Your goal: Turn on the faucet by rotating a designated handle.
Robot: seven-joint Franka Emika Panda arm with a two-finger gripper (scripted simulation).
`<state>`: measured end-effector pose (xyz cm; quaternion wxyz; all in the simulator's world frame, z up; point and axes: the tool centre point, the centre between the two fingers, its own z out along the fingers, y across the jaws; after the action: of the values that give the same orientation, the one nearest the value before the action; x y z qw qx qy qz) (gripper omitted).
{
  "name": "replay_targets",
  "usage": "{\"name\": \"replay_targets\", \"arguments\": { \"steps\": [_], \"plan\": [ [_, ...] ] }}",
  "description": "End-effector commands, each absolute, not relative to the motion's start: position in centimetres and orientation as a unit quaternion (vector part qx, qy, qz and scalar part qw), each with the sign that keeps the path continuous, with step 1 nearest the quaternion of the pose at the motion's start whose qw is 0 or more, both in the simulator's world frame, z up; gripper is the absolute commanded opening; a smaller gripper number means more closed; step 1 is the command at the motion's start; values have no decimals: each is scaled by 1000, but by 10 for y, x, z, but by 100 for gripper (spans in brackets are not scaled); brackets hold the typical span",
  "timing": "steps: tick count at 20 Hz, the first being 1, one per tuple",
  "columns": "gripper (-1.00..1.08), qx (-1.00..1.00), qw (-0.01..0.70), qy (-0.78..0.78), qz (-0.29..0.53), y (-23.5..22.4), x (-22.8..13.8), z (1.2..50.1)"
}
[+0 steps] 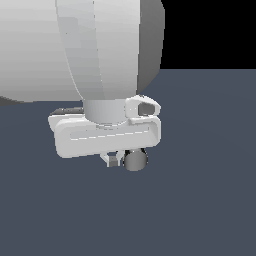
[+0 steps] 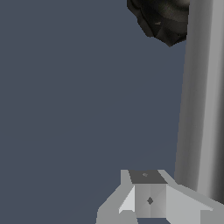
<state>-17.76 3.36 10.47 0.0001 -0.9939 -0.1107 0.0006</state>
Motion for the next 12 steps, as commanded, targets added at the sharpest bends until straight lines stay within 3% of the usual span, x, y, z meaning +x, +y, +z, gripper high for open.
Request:
{"name": "replay_targets", "arguments": {
  "steps": [1, 12],
  "plan": [
    [-100, -994, 0, -112, 0, 34, -176, 101],
    [-100, -994, 0, -112, 0, 26, -173, 101]
  ]
}}
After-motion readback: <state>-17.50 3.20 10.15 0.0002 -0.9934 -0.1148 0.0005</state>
